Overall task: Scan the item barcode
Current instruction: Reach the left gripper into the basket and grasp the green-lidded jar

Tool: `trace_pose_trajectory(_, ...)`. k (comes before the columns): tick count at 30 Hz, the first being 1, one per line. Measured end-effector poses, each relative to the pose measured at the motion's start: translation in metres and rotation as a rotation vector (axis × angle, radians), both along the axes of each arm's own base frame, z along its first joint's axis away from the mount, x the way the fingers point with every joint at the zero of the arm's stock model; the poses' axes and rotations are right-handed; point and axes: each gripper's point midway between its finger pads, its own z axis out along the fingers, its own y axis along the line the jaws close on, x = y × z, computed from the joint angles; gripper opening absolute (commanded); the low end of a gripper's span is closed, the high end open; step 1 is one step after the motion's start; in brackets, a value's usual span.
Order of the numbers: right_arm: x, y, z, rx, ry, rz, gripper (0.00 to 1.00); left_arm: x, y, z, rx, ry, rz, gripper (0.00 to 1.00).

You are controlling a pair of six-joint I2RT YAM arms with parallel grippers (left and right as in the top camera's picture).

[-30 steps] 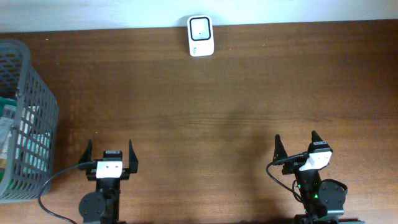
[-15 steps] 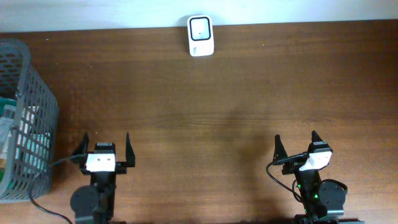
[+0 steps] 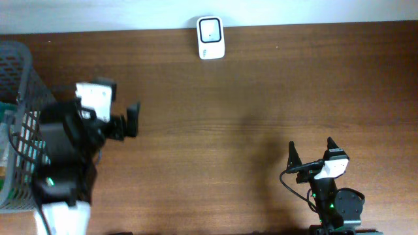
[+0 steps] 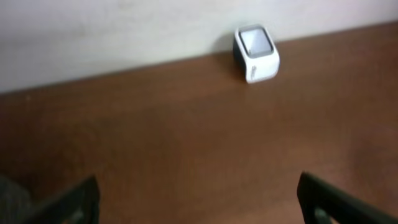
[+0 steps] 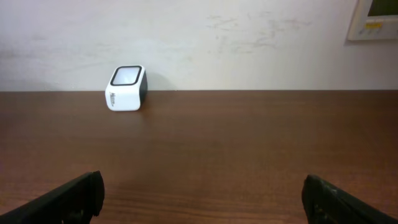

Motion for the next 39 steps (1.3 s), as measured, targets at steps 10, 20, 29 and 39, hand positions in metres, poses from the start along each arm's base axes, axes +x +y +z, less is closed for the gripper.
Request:
trace_pose_trajectory(10, 0.000, 0.000, 0.000, 0.000, 0.000, 0.000, 0.98, 0.026, -0.017, 0.018, -0.094, 0.260, -0.085, 0.99)
trace_pose_trajectory(20, 0.000, 0.000, 0.000, 0.000, 0.000, 0.000, 0.98, 0.030, 0.043, 0.071, -0.173, 0.163, 0.206, 0.99)
trace_pose_trajectory(29, 0.000, 0.000, 0.000, 0.000, 0.000, 0.000, 0.98, -0.069, 0.230, 0.089, -0.267, 0.151, 1.068, 0.97)
trace_pose_trajectory(39, 0.000, 0.000, 0.000, 0.000, 0.000, 0.000, 0.98, -0.118, 0.306, -0.026, -0.404, 0.559, 1.386, 0.97)
